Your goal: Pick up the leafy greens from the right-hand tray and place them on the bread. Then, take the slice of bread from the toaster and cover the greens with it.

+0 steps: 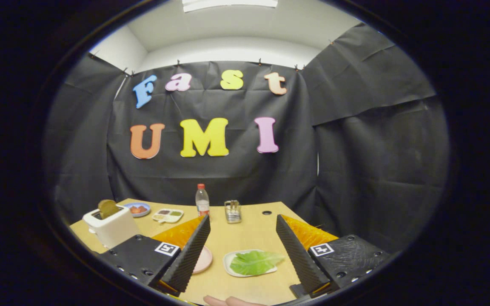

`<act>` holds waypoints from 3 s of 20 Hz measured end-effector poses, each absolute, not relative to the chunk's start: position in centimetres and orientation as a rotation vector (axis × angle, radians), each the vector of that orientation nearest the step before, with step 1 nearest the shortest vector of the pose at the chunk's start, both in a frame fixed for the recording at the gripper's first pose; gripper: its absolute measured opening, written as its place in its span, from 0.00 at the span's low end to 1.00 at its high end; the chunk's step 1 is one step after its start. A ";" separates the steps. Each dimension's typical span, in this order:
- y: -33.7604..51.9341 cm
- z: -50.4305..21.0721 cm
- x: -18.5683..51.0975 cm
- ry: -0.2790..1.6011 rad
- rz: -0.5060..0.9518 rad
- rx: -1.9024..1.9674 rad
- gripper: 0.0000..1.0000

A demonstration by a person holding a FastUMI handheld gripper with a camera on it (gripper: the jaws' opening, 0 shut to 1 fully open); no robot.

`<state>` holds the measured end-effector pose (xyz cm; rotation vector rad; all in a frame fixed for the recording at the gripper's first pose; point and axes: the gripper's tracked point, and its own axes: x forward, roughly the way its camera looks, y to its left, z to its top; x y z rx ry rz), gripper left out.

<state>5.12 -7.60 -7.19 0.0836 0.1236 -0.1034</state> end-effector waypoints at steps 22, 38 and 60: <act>-15.9 -29.7 17.5 0.690 -0.048 0.198 0.96; -14.1 -29.5 17.8 0.713 -0.077 0.078 0.18; -8.2 -23.2 15.3 0.682 0.070 0.205 0.02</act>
